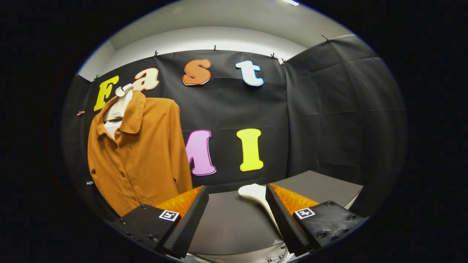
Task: Iron the clothes twice with a garment steamer, once on the left side and once on the right side.
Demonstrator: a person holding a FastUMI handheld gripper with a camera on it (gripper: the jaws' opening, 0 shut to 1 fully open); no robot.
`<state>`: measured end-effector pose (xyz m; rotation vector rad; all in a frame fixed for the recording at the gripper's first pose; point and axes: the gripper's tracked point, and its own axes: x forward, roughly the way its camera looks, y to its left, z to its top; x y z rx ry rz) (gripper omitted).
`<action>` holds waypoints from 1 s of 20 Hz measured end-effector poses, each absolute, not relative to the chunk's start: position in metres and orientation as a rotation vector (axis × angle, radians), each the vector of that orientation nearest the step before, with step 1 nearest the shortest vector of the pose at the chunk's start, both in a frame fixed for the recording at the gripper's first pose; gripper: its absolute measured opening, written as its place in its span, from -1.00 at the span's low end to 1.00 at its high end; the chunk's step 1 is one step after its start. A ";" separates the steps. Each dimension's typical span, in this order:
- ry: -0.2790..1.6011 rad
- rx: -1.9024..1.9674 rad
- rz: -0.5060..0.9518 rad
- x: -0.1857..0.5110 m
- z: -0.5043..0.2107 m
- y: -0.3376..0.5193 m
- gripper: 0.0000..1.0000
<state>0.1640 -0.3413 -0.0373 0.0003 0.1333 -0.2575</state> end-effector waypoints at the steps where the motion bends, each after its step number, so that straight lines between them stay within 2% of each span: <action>1: 0.148 0.002 -0.266 0.168 -0.042 -0.351 0.96; 8: 0.248 0.039 -0.293 0.189 -0.077 -0.400 0.97; 20: 0.481 0.101 -0.339 0.203 -0.151 -0.434 0.97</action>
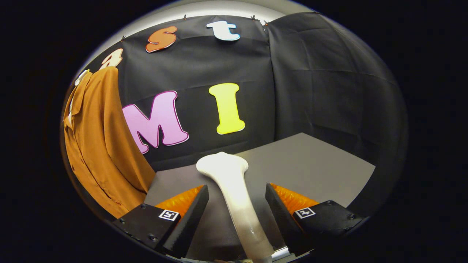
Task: Iron the clothes twice with a garment steamer, once on the left side and once on the right side.
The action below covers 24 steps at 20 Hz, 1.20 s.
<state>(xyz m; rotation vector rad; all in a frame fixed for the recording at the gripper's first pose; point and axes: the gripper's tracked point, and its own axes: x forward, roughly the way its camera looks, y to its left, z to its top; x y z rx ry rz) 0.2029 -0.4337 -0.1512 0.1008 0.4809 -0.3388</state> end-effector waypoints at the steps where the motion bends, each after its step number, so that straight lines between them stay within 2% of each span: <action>1: 0.500 0.100 -0.337 0.203 -0.156 -0.434 0.97; 8: 0.585 0.085 -0.348 0.200 -0.178 -0.439 0.94; 10: 0.633 0.084 -0.373 0.197 -0.186 -0.446 0.69; 12: 0.634 0.075 -0.389 0.197 -0.187 -0.450 0.24; 14: 0.629 0.073 -0.396 0.194 -0.184 -0.455 0.00; 15: 0.624 0.074 -0.401 0.195 -0.181 -0.457 -0.01; 16: 0.608 0.086 -0.403 0.194 -0.176 -0.459 -0.14; 24: 0.458 0.106 -0.380 0.179 -0.130 -0.451 -0.15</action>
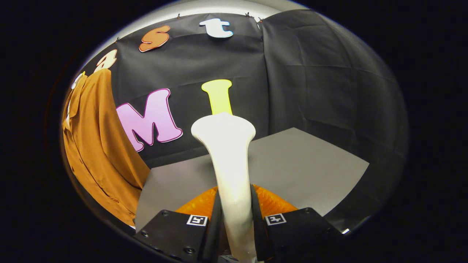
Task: Iron the clothes twice with a garment steamer, once on the left side and once on the right side.
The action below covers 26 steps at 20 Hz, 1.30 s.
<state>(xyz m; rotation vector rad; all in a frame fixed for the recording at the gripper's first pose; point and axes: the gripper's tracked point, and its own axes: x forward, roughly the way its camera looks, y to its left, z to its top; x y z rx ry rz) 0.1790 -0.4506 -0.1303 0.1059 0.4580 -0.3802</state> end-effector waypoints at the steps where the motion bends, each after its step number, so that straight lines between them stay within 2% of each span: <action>1: 0.448 0.105 -0.382 0.177 -0.126 -0.448 -0.16; 12: 0.315 0.075 -0.320 0.161 -0.073 -0.355 -0.16; 26: 0.261 0.046 -0.255 0.169 -0.062 -0.175 -0.16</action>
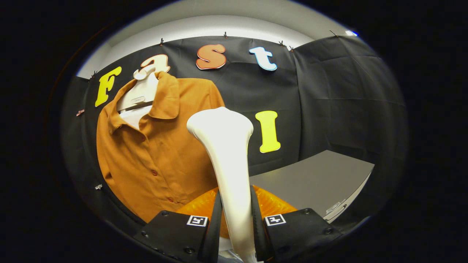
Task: Iron the clothes twice with a garment steamer, once on the left side and once on the right side.
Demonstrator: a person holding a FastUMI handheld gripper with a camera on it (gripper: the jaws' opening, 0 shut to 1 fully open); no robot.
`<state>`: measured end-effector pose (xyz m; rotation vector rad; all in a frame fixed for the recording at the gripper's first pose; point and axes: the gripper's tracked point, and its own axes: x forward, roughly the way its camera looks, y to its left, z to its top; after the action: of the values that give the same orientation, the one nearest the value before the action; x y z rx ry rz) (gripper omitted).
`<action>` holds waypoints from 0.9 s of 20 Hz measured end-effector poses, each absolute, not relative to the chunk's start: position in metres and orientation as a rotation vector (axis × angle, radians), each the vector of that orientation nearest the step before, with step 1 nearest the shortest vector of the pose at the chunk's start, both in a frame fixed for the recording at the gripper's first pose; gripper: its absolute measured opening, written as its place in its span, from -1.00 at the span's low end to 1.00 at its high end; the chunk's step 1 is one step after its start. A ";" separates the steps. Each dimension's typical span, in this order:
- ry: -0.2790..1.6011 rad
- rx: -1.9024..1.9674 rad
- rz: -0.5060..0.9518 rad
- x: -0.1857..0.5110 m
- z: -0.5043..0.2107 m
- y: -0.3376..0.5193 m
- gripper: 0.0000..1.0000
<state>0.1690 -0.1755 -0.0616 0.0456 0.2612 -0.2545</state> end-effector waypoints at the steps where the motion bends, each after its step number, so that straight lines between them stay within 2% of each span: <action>1: 0.267 0.042 -0.261 0.170 -0.063 -0.169 -0.16; 10: 0.287 0.004 -0.229 0.194 -0.074 -0.118 -0.16; 18: 0.376 -0.017 -0.229 0.208 -0.105 -0.111 -0.16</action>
<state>0.2084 -0.1111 -0.1047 -0.0173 0.3756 -0.2287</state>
